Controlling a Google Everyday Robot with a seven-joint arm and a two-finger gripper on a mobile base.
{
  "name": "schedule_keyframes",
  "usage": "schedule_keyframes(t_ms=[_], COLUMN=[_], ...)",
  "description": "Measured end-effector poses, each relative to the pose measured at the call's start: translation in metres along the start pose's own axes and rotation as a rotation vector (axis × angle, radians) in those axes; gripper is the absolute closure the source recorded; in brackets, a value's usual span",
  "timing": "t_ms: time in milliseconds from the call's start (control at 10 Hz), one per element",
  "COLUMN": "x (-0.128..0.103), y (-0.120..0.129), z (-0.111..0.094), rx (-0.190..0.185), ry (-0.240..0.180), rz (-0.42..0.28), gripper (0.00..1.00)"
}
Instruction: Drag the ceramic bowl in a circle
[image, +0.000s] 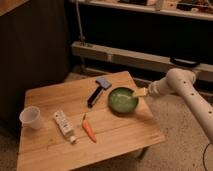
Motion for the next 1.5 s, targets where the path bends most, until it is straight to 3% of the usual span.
schedule_keyframes(t_ms=[500,700,800,1000,1100,1300,1500], x=[0.006,0.006,0.005,0.002,0.000,0.000,0.002], y=[-0.012,-0.010,-0.010,-0.004,0.001,0.011,0.016], z=[0.030,0.036,0.041,0.048,0.049,0.043,0.031], rx=[0.029,0.015,0.002,-0.033,-0.069,-0.153,-0.174], ry=[-0.009,-0.021,-0.033,-0.057,-0.071,-0.081,-0.068], rz=[0.008,0.013,0.012,0.017,0.018,0.013,0.010], gripper=[0.22,0.40,0.48,0.50,0.48,0.33,0.29])
